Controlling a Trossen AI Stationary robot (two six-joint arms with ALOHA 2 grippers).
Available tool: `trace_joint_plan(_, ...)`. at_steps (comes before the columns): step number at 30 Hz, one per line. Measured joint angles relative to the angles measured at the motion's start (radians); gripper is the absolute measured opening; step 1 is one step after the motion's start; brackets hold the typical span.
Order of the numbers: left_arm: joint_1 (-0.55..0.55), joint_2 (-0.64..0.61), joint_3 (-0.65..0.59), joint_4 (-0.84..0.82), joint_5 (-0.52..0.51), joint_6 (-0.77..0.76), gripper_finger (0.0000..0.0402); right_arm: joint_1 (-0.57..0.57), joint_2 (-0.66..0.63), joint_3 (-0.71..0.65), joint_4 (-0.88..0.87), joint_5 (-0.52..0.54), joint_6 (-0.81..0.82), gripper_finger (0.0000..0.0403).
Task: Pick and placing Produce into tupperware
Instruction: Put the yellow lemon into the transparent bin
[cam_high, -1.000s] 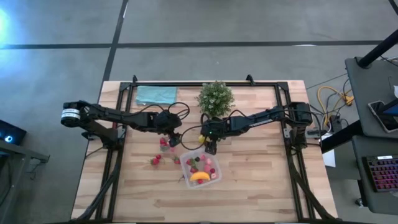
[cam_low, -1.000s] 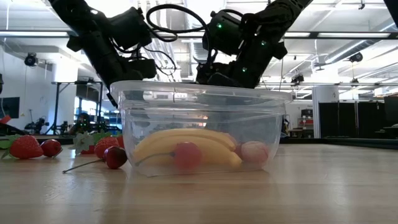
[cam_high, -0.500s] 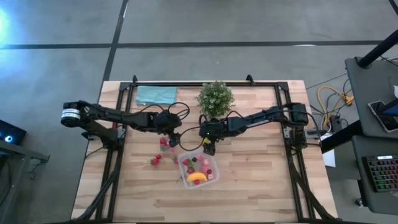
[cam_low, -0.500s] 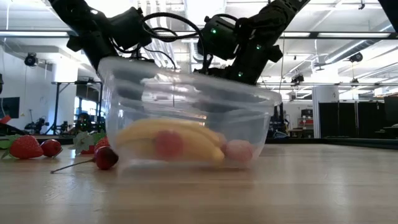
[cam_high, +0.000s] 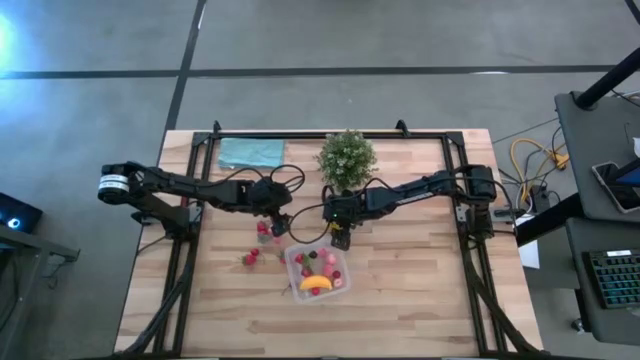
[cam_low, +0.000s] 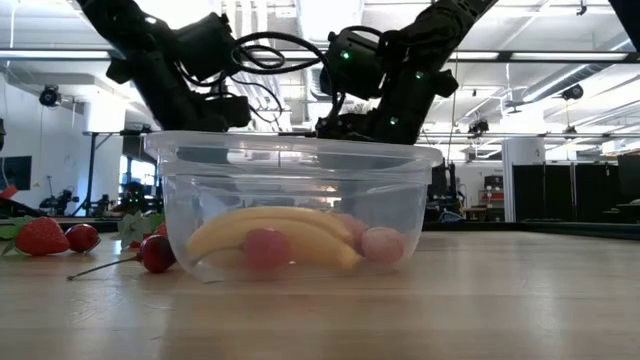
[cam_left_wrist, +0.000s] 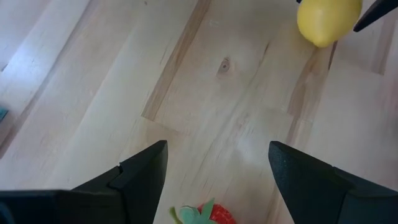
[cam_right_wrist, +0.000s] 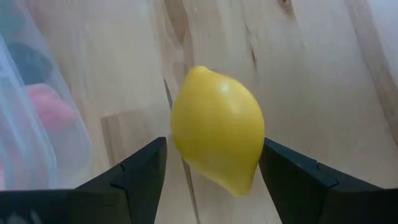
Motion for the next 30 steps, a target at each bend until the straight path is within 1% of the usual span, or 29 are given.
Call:
trace_joint_plan(18,0.0,0.0,-0.006,0.0,0.0,0.0,0.0264,0.0,0.0,0.012,0.028,0.007,-0.007,0.0265)
trace_joint_plan(21,0.0,0.0,-0.006,0.0,0.0,0.0,0.0264,0.0,0.0,0.012,0.027,0.006,-0.006,0.0257)
trace_joint_plan(30,0.0,0.0,-0.006,0.0,0.0,0.0,0.0264,0.0,0.0,0.012,0.026,0.006,-0.004,0.0212)
